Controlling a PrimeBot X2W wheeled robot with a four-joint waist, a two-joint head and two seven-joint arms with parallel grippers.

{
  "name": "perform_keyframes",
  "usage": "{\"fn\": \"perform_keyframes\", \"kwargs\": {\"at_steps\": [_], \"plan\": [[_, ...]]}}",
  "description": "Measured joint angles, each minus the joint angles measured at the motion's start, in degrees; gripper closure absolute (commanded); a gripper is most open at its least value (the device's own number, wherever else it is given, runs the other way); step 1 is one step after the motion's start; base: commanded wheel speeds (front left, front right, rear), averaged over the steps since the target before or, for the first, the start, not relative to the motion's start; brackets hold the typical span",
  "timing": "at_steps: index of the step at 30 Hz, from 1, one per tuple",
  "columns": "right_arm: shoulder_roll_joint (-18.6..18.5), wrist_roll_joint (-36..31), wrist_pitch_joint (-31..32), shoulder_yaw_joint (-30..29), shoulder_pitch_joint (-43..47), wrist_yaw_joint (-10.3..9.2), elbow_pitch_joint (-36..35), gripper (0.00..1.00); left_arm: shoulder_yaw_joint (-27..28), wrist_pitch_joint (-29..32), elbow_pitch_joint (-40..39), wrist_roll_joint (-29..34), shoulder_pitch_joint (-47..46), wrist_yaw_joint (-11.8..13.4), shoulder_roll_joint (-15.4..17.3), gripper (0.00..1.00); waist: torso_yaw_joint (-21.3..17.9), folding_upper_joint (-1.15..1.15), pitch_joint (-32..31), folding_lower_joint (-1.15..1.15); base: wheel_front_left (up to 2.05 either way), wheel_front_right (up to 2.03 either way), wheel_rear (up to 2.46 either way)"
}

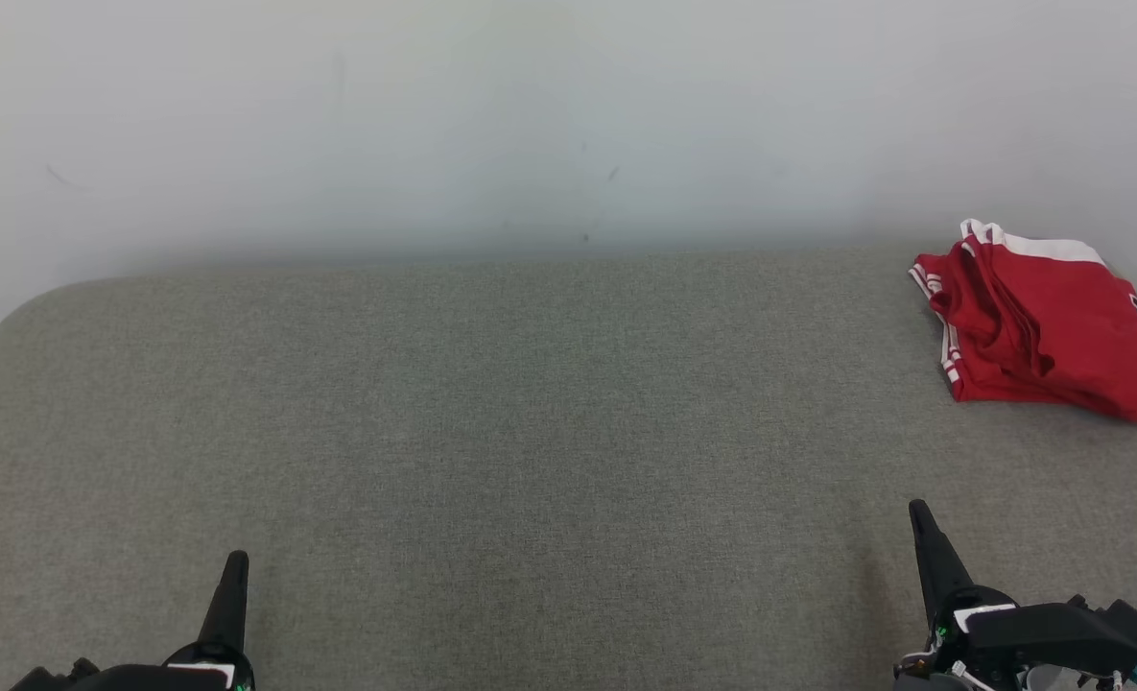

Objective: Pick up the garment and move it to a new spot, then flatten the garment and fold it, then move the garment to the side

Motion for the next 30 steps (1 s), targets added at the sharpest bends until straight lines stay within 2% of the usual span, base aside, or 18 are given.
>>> {"fn": "perform_keyframes", "kwargs": {"at_steps": [30], "plan": [[-0.01, 11.47, 2.25, -0.37, -1.63, 0.00, 0.15, 1.00, 2.33, 2.69, 0.58, -10.11, -1.96, -2.13, -1.49, 1.00, -0.45, 0.00, 1.10, 0.00, 0.00, 0.00, 0.00]]}}
